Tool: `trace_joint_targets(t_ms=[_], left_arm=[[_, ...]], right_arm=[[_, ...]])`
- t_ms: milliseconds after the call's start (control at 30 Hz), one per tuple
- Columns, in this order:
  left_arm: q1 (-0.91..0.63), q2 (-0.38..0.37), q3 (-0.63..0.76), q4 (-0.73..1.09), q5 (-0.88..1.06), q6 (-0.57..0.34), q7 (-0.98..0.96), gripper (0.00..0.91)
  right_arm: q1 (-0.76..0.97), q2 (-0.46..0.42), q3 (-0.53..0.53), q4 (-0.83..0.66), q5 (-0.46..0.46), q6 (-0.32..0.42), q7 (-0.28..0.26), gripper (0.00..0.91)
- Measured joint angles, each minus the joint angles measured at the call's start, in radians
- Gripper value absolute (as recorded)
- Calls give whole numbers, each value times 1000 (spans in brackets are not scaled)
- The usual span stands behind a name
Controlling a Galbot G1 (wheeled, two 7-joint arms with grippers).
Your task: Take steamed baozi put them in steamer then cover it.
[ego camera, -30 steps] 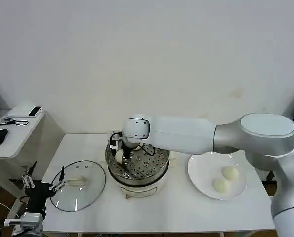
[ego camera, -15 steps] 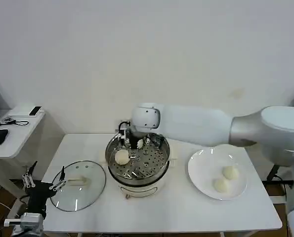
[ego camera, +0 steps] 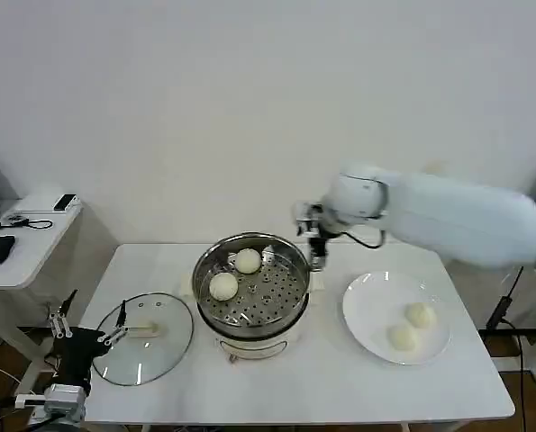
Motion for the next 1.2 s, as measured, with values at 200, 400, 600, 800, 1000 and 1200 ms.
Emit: trace_joint_targets(t_ms=[200, 400, 600, 800, 1000, 1200], left_arm=[[-1, -5, 15, 6, 9, 0, 0, 907], [-2, -5, 28, 10, 15, 0, 0, 907], [-1, -6, 33, 19, 19, 0, 0, 907], [2, -5, 33, 19, 22, 0, 0, 907], [8, -3, 24, 15, 23, 3, 0, 907], [11, -7, 18, 14, 26, 6, 1, 907]], right_arm=[[-64, -166, 21, 49, -109, 80, -38, 907], [-188, -299, 92, 66, -223, 145, -70, 907], [-341, -389, 197, 72, -313, 194, -91, 907], [-509, -421, 321, 55, -377, 223, -97, 907], [-639, -411, 421, 23, -408, 238, -100, 907], [-703, -378, 466, -6, -424, 239, -98, 907]])
